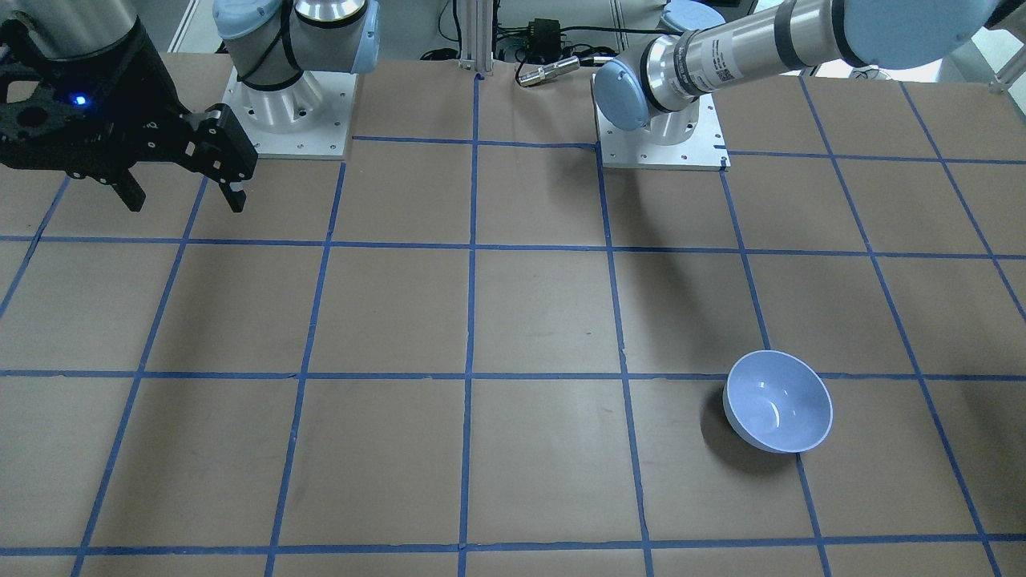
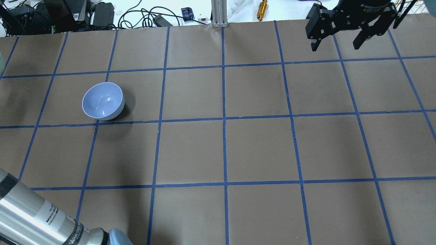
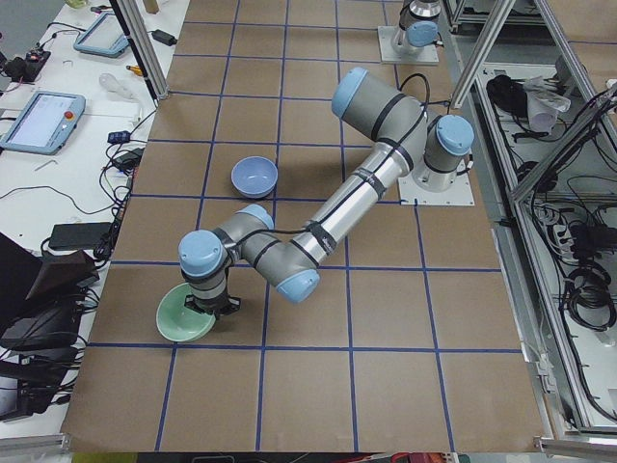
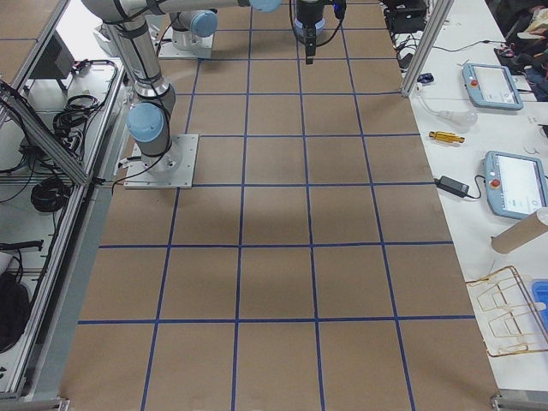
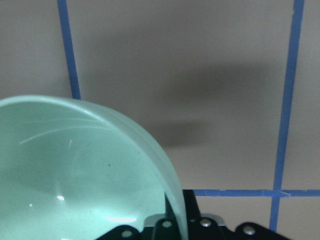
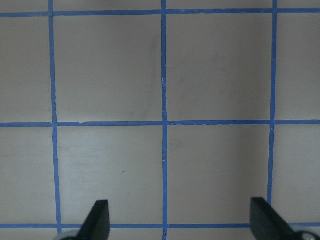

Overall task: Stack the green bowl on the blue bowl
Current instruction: 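Lift the green bowl with the left gripper and carry it toward the blue bowl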

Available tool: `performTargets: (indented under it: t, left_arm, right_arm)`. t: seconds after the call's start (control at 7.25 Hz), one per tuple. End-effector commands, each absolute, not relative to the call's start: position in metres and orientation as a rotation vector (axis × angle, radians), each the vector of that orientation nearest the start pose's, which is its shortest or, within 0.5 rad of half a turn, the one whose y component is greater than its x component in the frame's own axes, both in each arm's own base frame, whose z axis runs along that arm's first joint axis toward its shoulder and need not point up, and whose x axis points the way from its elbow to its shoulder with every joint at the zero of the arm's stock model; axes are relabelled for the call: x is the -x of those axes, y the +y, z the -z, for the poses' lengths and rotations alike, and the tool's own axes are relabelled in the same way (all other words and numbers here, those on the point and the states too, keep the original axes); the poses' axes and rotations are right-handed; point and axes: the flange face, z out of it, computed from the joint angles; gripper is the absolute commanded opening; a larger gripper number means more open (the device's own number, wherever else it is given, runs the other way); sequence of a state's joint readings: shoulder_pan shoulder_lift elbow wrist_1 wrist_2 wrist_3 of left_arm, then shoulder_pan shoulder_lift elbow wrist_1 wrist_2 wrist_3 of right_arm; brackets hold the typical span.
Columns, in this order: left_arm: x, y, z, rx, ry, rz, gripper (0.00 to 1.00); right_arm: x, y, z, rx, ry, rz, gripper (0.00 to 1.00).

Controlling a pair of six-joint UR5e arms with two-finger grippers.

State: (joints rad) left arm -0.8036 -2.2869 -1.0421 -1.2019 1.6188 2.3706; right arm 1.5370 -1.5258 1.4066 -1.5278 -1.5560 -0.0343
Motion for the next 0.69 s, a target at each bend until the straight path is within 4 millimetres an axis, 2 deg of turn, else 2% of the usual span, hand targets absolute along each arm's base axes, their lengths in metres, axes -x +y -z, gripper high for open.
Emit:
performTargets:
  t: [0.0, 0.41, 0.55]
  left_arm:
    - [-0.357, -0.622, -0.377, 2.327, -2.354, 0.082, 0.0]
    - [-0.205, -0.585, -0.396, 2.211, -2.422, 0.041, 0.0]
    - [-0.156, -0.572, -0.394, 2.211, -2.399, 0.023, 0.0]
  right_arm:
    - [-0.117, -0.52, -0.542, 0.001, 3.127, 0.121, 1.0]
    - [-0.117, -0.52, -0.541, -0.001, 3.127, 0.118, 1.0]
    - [-0.117, -0.52, -0.542, -0.001, 3.126, 0.121, 1.0]
